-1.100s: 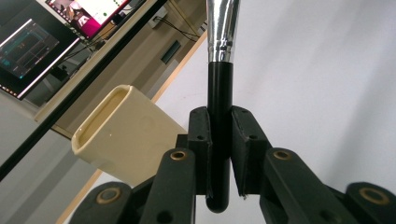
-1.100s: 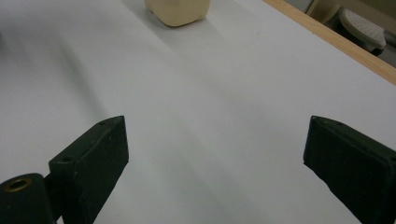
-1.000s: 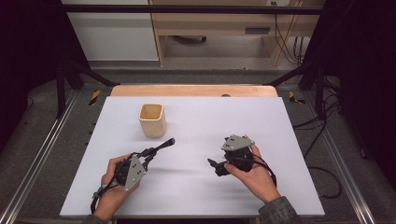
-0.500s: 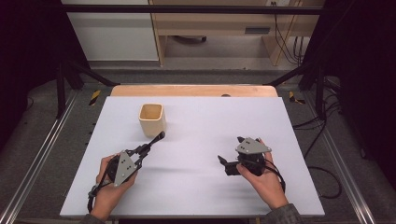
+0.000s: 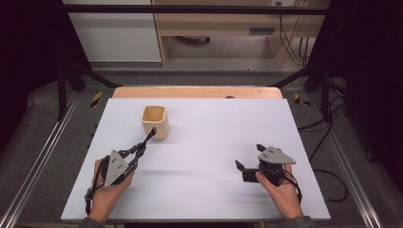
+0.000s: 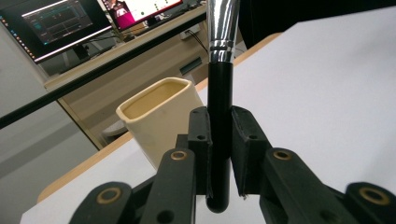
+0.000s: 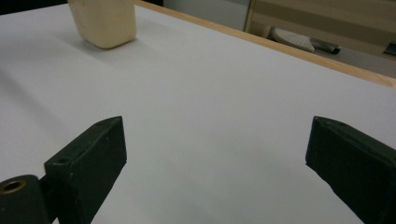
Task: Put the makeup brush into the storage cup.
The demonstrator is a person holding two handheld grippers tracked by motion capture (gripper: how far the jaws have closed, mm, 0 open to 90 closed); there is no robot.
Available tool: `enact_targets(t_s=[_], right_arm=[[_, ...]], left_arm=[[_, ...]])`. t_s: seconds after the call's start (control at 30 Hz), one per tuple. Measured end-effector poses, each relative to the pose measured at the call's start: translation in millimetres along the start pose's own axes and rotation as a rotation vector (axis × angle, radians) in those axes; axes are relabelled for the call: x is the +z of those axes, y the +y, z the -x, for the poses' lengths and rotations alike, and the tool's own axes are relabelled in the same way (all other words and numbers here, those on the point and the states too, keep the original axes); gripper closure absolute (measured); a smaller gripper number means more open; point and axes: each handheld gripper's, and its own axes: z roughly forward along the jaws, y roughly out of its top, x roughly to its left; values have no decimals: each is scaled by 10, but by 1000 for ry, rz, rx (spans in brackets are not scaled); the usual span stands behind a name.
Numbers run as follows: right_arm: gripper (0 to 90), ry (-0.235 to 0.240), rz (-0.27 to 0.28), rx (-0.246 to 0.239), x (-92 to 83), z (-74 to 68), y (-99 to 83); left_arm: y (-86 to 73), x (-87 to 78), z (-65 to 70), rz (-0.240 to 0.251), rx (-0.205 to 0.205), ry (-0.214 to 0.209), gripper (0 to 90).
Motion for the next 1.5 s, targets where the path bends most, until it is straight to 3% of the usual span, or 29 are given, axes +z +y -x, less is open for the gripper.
enact_targets(t_s=[0.17,0.47,0.6,0.8,0.97,1.1,1.23,1.37,1.5], right_arm=[[52,-19,52,73,-29,74,-96],[47,-49,56,77,14,83,-152],[45,-56,72,80,-3,105,-158],[40,-59,111,96,-30,124,-166],[40,-69,130,88,-37,144,-175],[39,-80,153,71,-75,156,-180],[37,-79,175,28,-122,150,-190],[38,-54,183,2,-150,124,-191],[36,-43,197,9,-179,117,-190]], left_arm=[[5,-44,-59,29,-64,33,789],[48,-111,-129,80,-172,60,789],[69,-102,-142,97,-178,66,789],[113,-91,-134,105,-219,62,789],[164,-34,-161,111,-217,59,789],[234,19,-199,103,-234,59,789],[345,98,-258,112,-218,62,789],[450,155,-302,110,-248,67,789],[546,231,-381,121,-240,76,789]])
